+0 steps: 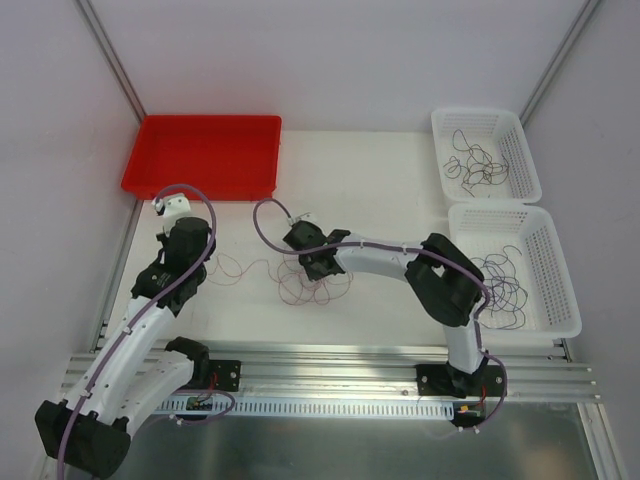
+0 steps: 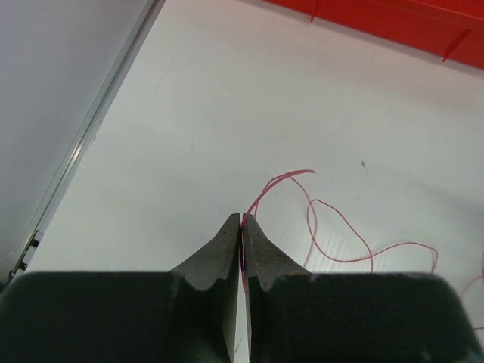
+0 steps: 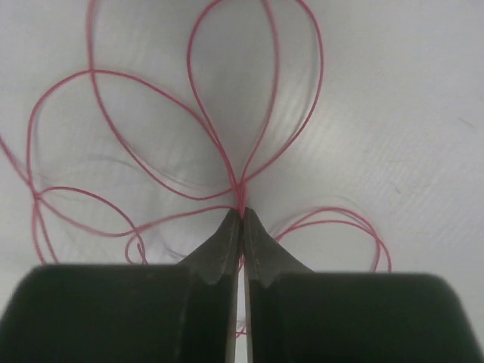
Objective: Untangle the cables
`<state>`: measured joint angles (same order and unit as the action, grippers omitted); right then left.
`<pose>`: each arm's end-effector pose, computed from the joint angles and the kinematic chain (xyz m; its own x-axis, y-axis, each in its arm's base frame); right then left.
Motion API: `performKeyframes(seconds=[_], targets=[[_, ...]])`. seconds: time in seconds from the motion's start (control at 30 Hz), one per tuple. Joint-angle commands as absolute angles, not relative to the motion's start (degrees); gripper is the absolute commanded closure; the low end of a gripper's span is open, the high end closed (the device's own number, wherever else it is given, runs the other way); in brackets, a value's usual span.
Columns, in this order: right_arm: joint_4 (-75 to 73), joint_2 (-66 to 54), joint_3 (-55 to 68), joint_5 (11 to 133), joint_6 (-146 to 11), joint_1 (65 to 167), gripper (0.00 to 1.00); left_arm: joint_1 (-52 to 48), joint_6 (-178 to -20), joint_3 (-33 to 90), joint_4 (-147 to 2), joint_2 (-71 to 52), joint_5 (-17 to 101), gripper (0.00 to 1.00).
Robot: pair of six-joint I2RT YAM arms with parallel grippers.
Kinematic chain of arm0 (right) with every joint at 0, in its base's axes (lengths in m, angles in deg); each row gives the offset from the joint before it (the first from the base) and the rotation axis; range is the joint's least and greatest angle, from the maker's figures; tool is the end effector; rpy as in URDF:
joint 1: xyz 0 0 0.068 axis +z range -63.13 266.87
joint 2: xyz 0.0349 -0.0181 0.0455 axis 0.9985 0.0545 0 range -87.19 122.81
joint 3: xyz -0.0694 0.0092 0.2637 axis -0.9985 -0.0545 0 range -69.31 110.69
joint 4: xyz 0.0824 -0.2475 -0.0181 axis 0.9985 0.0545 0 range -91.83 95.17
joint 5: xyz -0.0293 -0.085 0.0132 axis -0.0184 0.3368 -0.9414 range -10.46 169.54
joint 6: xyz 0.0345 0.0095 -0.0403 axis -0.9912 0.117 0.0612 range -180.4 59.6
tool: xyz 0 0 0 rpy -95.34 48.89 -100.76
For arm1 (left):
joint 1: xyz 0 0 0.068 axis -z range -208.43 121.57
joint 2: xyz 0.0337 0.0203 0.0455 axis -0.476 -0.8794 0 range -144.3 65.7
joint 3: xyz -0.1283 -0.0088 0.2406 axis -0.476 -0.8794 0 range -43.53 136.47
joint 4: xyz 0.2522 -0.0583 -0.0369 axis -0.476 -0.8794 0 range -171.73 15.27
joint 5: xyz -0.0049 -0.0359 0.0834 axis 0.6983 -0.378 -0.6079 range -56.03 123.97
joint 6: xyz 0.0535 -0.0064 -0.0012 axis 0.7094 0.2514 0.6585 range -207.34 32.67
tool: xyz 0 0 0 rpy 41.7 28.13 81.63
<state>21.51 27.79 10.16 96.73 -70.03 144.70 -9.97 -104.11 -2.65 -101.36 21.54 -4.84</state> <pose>0.2334 0.3512 0.1670 -0.5710 -0.6074 -0.5523 -0.6407 0.7503 -0.1628 0.1653 -0.0317 0.2926 -0.3754 -0.1119 -0.9201 -0.3937 0.9179 0.0490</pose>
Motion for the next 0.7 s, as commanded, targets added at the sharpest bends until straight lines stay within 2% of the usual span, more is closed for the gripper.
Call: performKeyframes(seconds=[0.0, 0.3, 0.5, 0.67], targets=[[25.5, 22.6, 4.3, 102.2, -70.8, 139.4, 0.99, -12.3, -105.1, -3.1, -101.2, 20.6, -4.1, 0.96], [25.2, -2.4, -11.3, 101.8, -68.8, 122.9, 0.99, -19.4, -107.4, -2.6, -103.6, 18.8, -3.3, 0.97], [29.5, -18.2, -10.7, 99.8, -65.0, 117.4, 0.99, -23.8, -108.7, -2.1, -104.7, 17.6, -2.7, 0.98], [32.2, -26.5, -6.3, 98.4, -63.7, 116.9, 0.99, -27.1, -110.8, -2.0, -105.8, 16.8, -2.0, 0.98]])
